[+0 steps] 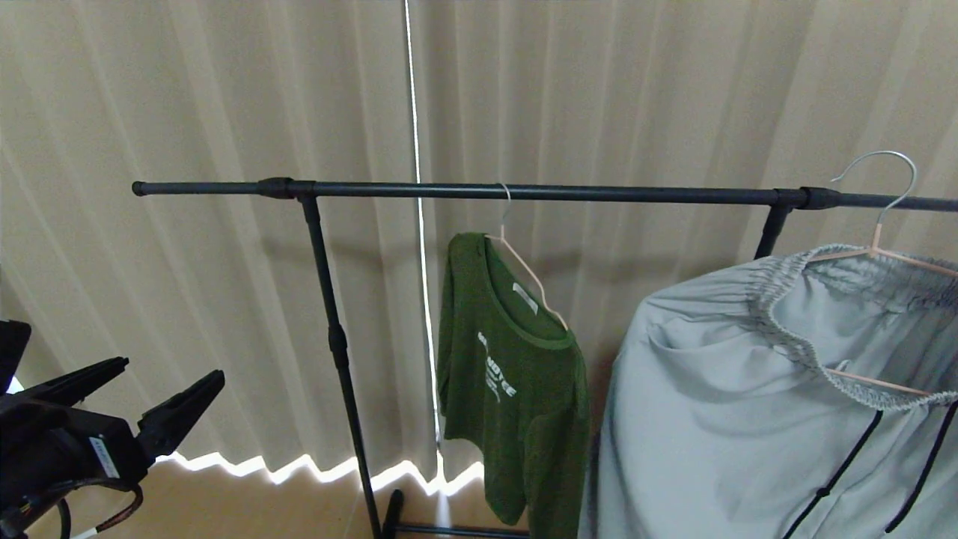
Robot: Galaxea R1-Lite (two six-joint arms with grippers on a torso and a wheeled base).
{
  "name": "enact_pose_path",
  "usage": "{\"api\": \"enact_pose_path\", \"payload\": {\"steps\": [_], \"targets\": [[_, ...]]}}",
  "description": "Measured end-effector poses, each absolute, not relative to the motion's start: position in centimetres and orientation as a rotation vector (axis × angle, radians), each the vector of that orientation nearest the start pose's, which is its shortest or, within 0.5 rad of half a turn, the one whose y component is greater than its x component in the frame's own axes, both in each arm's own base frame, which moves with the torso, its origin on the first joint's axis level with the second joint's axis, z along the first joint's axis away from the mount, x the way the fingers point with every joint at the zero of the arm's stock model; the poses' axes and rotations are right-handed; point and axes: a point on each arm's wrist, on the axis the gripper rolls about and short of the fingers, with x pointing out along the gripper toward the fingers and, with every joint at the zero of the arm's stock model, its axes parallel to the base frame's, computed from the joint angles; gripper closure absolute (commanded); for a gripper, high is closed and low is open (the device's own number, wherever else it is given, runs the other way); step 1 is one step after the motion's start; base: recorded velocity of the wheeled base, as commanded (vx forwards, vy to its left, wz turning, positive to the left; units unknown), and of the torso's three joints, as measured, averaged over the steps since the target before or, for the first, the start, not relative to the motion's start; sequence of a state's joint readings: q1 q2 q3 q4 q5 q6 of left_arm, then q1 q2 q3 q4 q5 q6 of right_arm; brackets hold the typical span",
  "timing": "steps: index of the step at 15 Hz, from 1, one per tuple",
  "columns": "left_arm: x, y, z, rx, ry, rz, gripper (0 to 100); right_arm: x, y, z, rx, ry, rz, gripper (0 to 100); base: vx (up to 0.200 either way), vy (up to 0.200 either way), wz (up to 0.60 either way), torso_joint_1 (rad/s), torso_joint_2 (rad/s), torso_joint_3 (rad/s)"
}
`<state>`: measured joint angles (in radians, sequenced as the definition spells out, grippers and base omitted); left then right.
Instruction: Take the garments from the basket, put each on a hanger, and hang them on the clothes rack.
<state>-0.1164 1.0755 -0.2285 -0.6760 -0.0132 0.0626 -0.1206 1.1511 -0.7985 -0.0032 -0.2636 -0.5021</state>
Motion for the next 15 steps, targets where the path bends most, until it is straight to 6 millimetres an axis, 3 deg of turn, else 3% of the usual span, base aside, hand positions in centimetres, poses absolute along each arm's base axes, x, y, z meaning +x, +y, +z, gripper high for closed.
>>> {"api": "enact_pose_path", "payload": {"steps": [3,11,15], "targets": [[13.0,-1.5,16.5,0.073,0.17,-0.135,0,16.5,-2.3,24.9,-0.52,0.435,-0.268,100,0.2,0.0,0.0,0.004,0.0,0.004],[12.8,-1.6,16.3,0.078,0.175,-0.137,0,20.2,-1.9,23.7,-0.529,0.427,-0.252,100,0.0,0.0,0.0,0.0,0.0,0.0],[12.8,-1.5,16.3,0.079,0.174,-0.137,0,22.6,-0.2,22.6,-0.567,0.438,-0.264,100,0.0,0.0,0.0,0.0,0.0,0.0]]}}
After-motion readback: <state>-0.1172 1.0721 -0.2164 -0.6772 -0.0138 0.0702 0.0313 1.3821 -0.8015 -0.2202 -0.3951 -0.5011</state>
